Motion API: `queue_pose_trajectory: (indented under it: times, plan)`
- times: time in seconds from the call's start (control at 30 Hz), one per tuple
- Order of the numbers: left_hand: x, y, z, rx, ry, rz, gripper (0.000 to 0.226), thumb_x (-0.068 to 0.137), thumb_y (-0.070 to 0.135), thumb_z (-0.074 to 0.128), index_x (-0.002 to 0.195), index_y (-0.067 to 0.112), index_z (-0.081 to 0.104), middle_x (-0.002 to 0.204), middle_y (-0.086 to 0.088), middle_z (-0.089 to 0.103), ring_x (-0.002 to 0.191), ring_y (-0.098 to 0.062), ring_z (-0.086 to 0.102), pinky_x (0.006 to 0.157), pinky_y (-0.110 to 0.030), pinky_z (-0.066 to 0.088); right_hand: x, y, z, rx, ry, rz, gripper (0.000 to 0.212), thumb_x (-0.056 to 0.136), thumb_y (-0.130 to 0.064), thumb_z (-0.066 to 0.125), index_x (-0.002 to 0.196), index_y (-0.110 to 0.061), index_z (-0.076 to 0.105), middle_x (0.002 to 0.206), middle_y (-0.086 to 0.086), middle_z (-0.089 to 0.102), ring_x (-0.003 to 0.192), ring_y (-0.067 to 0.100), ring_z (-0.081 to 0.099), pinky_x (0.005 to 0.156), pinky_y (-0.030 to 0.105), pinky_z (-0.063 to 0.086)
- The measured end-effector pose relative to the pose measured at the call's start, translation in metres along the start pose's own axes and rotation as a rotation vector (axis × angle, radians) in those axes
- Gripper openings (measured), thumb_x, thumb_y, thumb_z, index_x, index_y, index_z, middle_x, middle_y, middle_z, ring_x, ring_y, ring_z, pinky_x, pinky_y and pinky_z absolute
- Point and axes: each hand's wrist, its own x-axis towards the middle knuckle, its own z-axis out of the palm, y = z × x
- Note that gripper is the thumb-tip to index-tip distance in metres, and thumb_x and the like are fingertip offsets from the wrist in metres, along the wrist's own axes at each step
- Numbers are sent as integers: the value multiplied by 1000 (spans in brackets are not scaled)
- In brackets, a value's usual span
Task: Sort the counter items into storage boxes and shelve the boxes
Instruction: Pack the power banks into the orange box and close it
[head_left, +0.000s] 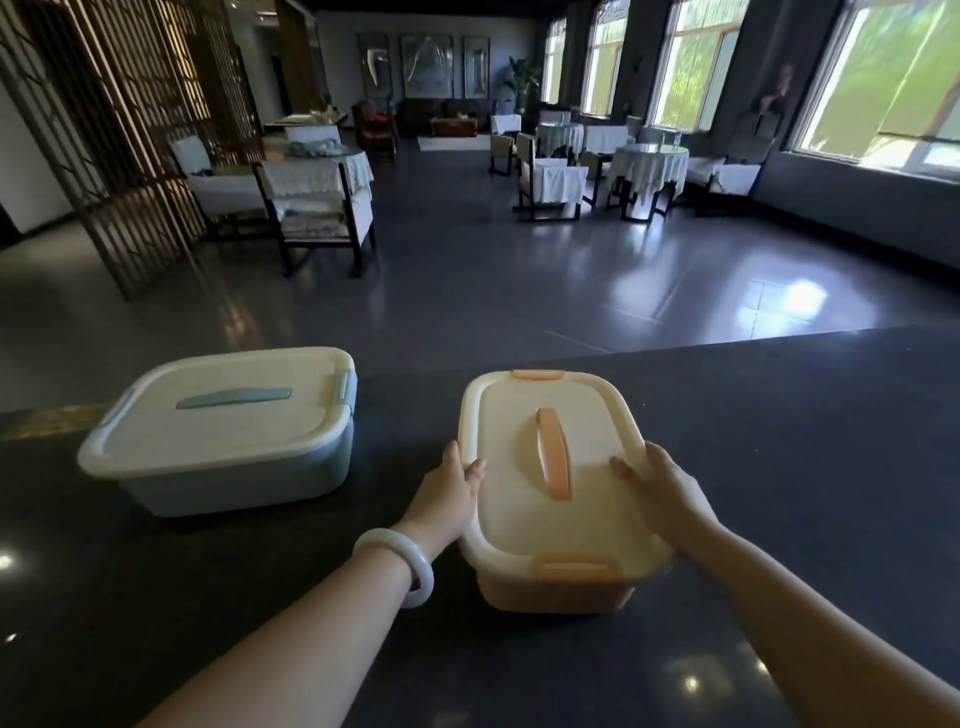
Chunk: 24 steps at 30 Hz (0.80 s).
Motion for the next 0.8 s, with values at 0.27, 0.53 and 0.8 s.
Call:
queue_pose_trajectory:
  times: [0.27, 0.53, 0.8]
  plan:
    - [-92, -90, -72, 10, 25, 16, 62, 100, 48, 35, 152, 20, 18, 131, -10, 55, 98, -17, 58, 69, -22, 39, -131, -48, 61, 28, 37, -2, 45, 85, -63, 51, 112, -27, 51, 84, -9, 57, 71, 11, 57, 54, 27, 40]
    - [-195, -188, -165, -9, 99, 20, 54, 99, 47, 41, 144, 18, 33, 115, -5, 65, 96, -17, 64, 84, -34, 51, -246, -107, 137, 133, -54, -69, 35, 83, -64, 52, 106, -38, 49, 88, -12, 60, 75, 10, 60, 56, 28, 45]
    - [-288, -257, -213, -43, 239, -100, 58, 98, 48, 42, 149, 23, 30, 127, -2, 60, 108, -18, 60, 94, -38, 48, -315, -150, 186, 104, -186, -226, 36, 89, -53, 52, 116, -30, 52, 87, -13, 58, 79, 10, 58, 61, 30, 42]
